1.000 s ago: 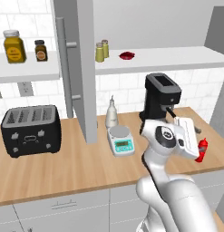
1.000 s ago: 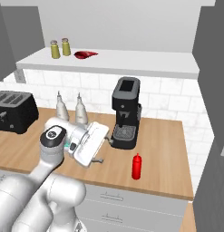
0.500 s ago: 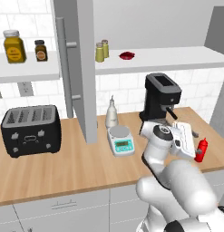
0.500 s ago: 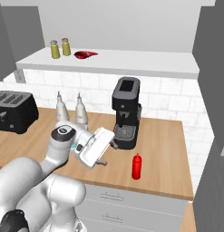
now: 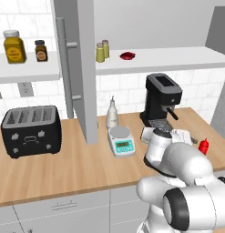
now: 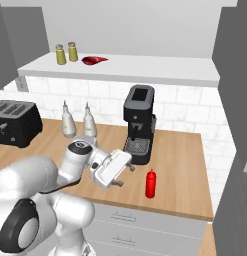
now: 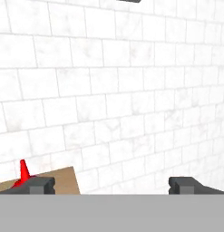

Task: Put the shaker and condiment bottle from the counter next to their counterparts in the cabinet.

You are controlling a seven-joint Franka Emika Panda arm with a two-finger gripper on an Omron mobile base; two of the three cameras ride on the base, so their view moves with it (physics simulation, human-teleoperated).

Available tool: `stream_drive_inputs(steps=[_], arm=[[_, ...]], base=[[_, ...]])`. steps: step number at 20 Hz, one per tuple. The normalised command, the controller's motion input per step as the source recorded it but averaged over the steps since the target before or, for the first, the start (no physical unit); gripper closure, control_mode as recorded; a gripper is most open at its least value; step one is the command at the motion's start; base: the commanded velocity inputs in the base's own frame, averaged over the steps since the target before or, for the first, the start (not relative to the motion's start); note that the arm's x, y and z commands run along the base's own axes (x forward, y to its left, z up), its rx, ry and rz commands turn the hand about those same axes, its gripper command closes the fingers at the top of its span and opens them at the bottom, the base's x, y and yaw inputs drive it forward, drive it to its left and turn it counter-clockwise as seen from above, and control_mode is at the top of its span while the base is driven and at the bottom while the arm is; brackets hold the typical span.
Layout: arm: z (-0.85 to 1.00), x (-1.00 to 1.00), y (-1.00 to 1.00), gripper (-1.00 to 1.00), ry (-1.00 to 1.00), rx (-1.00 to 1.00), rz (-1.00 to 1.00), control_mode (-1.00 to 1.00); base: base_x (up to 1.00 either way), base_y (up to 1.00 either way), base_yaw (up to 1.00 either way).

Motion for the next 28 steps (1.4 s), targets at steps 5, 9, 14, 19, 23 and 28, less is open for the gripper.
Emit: stream_drive_inputs(steps=[5, 9, 14, 19, 23, 28], arm=[[-0.40, 0.03, -0.07, -1.00, 0.03, -0.03, 0.02, -1.00], [-0.30, 0.00, -0.11, -1.00, 0.00, 0.00, 0.06, -1.00], [-0.24, 0.01, -0.18, -1.00, 0.00, 0.00, 0.03, -1.00], [-0.22, 0.07, -0.12, -1.00, -0.02, 0.00, 0.04, -1.00], [-0.05, 0.07, 0.00, -1.00, 0.00, -0.01, 0.03, -1.00], [-0.08, 0.17, 0.00, -1.00, 0.00, 0.00, 0.01, -1.00]], base=[[0.00, 0.00, 0.00], [0.00, 0.00, 0.00], [0.00, 0.00, 0.00], [0.00, 0.00, 0.00], [0.00, 0.00, 0.00], [0.00, 0.00, 0.00]])
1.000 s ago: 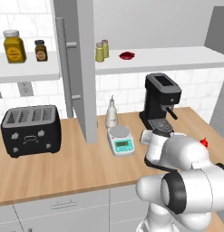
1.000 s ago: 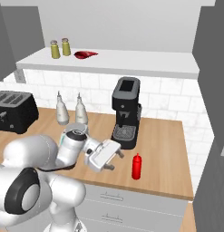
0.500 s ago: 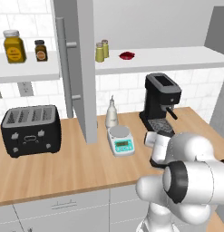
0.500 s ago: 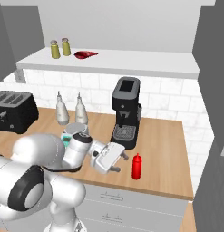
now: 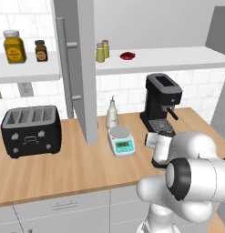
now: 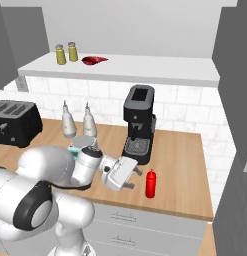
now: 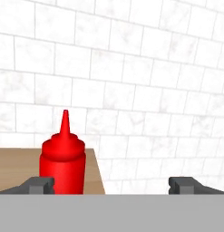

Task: Put the shaker and condiment bottle from the counter next to their counterparts in the cabinet.

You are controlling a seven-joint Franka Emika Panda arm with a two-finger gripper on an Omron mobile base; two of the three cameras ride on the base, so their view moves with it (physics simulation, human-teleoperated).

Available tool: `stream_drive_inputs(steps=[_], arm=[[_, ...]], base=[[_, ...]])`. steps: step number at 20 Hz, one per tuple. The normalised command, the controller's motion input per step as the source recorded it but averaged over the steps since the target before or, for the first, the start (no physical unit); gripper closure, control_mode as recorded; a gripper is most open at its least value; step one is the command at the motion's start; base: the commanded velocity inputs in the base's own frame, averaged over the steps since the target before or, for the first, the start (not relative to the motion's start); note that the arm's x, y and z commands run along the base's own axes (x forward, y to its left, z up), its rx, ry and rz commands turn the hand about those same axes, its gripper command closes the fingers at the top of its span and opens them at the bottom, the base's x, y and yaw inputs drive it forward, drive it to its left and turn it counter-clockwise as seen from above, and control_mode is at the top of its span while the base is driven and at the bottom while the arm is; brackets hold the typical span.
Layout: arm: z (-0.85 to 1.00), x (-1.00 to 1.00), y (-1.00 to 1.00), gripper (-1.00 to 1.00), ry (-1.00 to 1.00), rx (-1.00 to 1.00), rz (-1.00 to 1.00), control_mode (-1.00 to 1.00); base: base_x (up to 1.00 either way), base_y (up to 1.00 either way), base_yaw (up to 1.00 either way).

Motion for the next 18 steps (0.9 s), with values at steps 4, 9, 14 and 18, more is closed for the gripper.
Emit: stream_drive_inputs(steps=[4, 9, 14, 18], arm=[[-0.17, 0.20, 0.00, -1.00, 0.00, 0.00, 0.01, -1.00], [-0.16, 0.18, 0.00, -1.00, 0.00, 0.00, 0.00, -1.00], [-0.22, 0.10, 0.00, -1.00, 0.00, 0.00, 0.01, -1.00], [-0.26, 0.19, 0.00, -1.00, -0.02, 0.00, 0.02, -1.00]], base=[[0.00, 0.00, 0.00], [0.00, 0.00, 0.00], [0.00, 0.00, 0.00], [0.00, 0.00, 0.00]])
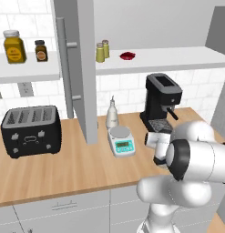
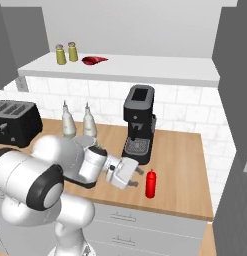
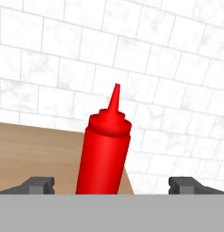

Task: Put the shaker and condiment bottle from the counter next to their counterparts in the cabinet.

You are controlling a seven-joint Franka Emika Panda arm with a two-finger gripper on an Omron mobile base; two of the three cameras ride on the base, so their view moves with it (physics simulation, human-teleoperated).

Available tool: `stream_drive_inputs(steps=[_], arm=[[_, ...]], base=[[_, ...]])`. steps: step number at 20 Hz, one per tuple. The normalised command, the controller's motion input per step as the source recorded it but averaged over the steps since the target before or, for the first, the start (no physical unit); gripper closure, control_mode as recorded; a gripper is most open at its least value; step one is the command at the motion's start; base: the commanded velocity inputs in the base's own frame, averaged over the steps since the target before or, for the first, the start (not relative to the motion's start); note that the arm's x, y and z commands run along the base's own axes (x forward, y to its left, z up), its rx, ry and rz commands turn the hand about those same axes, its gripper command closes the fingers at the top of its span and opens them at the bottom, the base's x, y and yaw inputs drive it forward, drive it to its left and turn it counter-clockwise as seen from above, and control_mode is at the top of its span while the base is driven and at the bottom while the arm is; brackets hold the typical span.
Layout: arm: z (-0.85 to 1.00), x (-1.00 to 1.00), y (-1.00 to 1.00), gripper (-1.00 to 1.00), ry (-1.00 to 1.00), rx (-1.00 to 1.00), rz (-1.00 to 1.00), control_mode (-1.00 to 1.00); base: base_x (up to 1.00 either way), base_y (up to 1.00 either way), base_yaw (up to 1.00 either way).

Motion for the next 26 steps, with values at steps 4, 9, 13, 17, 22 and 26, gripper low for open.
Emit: stream_drive_inputs(steps=[4, 9, 13, 17, 22, 26], arm=[[-0.22, 0.06, -0.01, -1.00, -0.03, 0.00, 0.03, -1.00], [-0.16, 0.00, -0.20, -1.00, -0.02, 0.00, 0.04, -1.00], [-0.14, 0.00, -0.30, -1.00, -0.02, 0.00, 0.03, -1.00], [-0.18, 0.00, -0.29, -1.00, -0.02, 0.00, 0.03, -1.00], [-0.27, 0.05, -0.22, 1.00, -0.01, 0.00, 0.02, -1.00], [-0.08, 0.05, -0.32, 1.00, -0.04, 0.00, 0.06, -1.00]], base=[[0.00, 0.00, 0.00], [0.00, 0.00, 0.00], [0.00, 0.00, 0.00], [0.00, 0.00, 0.00], [0.00, 0.00, 0.00], [0.00, 0.00, 0.00]])
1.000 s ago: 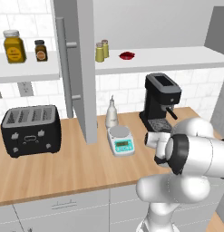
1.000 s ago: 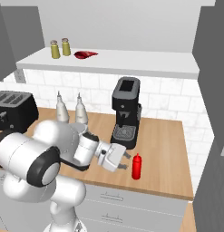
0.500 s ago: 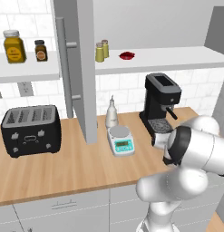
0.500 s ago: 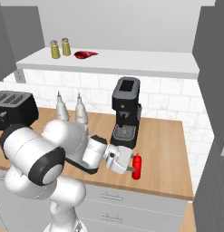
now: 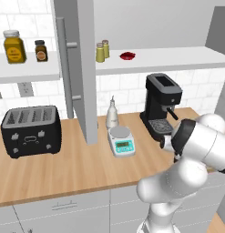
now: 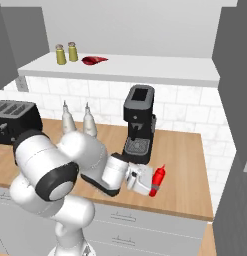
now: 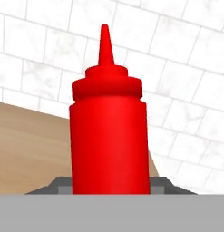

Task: Put the shaker and condiment bottle from the counter next to their counterparts in the cabinet.

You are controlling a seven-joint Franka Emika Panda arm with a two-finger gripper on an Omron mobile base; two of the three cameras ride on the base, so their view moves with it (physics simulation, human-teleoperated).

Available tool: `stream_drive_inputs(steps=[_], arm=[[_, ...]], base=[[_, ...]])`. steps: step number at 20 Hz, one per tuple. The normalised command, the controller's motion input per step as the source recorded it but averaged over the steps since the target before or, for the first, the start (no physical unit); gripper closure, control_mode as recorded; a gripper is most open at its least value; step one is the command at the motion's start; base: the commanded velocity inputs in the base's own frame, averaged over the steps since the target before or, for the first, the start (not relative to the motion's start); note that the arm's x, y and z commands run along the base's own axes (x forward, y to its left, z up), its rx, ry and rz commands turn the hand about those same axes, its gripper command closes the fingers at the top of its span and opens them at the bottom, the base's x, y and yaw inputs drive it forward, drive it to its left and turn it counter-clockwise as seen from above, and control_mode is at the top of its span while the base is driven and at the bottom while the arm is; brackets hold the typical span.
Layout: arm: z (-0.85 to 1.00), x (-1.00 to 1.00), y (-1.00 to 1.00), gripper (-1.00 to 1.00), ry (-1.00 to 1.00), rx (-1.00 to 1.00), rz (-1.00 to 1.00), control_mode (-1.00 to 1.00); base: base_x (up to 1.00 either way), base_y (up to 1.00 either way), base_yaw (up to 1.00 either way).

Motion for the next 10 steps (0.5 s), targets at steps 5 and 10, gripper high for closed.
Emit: stream_drive_inputs(steps=[5, 10], arm=[[0.18, -0.72, -0.19, 1.00, -0.31, 0.00, 0.13, -1.00], [0.40, -1.00, -0.01, 1.00, -0.58, 0.00, 0.17, -1.00]], base=[[0.00, 0.00, 0.00], [0.00, 0.00, 0.00]])
